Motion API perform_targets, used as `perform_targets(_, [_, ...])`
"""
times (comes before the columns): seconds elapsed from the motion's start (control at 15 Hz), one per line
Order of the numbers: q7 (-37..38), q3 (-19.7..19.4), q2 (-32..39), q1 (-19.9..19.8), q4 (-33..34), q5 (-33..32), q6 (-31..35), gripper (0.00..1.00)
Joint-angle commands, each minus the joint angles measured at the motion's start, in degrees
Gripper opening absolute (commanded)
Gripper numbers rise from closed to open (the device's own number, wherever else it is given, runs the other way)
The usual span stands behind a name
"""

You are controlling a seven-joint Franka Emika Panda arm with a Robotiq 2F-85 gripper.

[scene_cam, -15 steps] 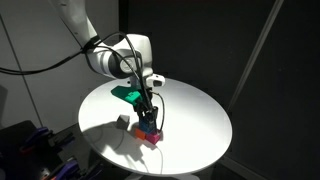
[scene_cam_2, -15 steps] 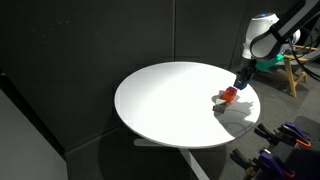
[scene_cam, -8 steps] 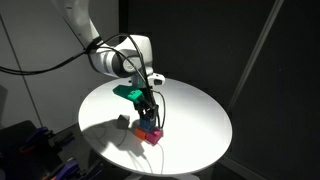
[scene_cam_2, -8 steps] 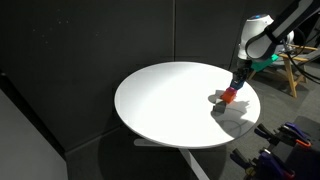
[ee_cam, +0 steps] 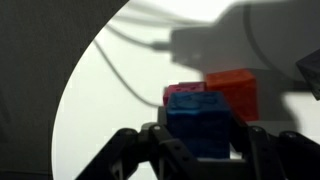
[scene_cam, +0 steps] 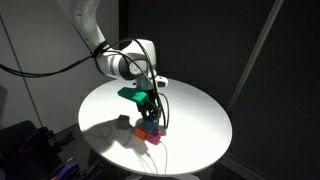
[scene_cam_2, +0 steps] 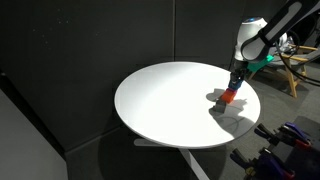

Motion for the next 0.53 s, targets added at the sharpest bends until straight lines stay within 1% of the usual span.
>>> perform_targets(0.0, [-0.29, 0.13, 1.81, 0.24, 2.60, 0.99, -1.90, 0.33])
perform_targets(0.47, [-0.38, 0.14, 3.99, 0.58, 3.81, 0.91, -1.71, 0.33])
